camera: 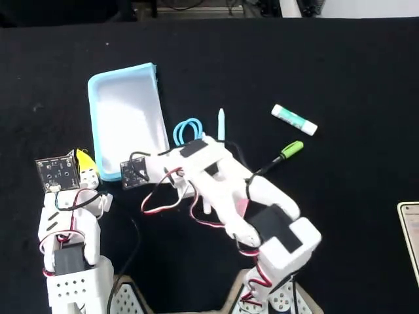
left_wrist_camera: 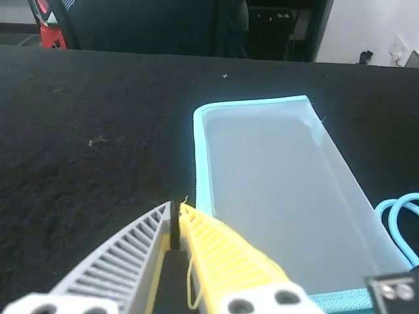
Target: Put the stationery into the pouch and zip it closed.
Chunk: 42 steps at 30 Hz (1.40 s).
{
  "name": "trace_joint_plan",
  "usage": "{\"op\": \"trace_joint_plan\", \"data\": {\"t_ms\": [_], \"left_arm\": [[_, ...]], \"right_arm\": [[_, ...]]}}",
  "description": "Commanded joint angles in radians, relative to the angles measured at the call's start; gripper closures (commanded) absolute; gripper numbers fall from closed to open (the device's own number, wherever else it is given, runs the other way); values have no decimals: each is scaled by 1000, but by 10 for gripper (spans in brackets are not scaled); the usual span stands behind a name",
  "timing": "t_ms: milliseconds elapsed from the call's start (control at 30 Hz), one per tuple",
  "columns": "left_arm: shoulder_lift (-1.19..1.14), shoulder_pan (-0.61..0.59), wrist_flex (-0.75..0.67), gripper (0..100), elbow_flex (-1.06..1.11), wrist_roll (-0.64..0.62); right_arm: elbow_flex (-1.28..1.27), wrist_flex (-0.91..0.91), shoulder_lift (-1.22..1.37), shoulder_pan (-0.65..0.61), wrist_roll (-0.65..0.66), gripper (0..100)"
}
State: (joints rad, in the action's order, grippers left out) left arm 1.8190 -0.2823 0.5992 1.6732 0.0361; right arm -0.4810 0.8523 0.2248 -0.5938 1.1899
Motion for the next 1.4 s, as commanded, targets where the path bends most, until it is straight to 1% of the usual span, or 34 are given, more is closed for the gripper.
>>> {"op": "trace_joint_plan", "data": {"t_ms": [0, 100, 133, 200, 267, 300, 333, 367, 433, 500, 700, 900, 967, 1033, 1100, 1167, 1367], "left_arm": [[5, -7, -6, 970, 25, -8], [5, -7, -6, 970, 25, -8], [5, -7, -6, 970, 25, -8], [5, -7, -6, 970, 25, -8], [5, -7, -6, 970, 25, -8], [5, -7, -6, 970, 25, -8], [5, -5, -6, 970, 25, -8], [5, -5, -6, 970, 25, -8], [5, -5, -6, 970, 25, -8], [5, -5, -6, 970, 25, -8], [5, -5, -6, 970, 25, -8], [5, -5, -6, 970, 25, -9], [5, -5, -6, 970, 25, -9], [5, -5, -6, 970, 25, -9], [5, -5, -6, 970, 25, -9], [5, -5, -6, 970, 25, -9], [5, -5, -6, 970, 25, -8]], "right_arm": [[81, 51, 21, -9, 11, 723], [116, 114, 21, -11, 11, 726], [125, 137, 21, -11, 11, 744], [147, 186, 21, -12, 11, 838], [176, 236, 21, -14, 11, 978], [194, 269, 19, -14, 9, 989], [211, 308, 15, -11, 9, 956], [228, 351, 4, -9, 9, 949], [255, 420, -28, -11, 8, 985], [272, 477, -73, -15, -28, 985], [240, 496, -185, -28, -287, 987], [150, 476, -160, -26, -537, 986], [120, 450, -150, -26, -592, 985], [99, 417, -150, -26, -631, 970], [91, 407, -150, -28, -669, 917], [87, 405, -150, -32, -680, 873], [93, 402, -165, -32, -687, 868]]}}
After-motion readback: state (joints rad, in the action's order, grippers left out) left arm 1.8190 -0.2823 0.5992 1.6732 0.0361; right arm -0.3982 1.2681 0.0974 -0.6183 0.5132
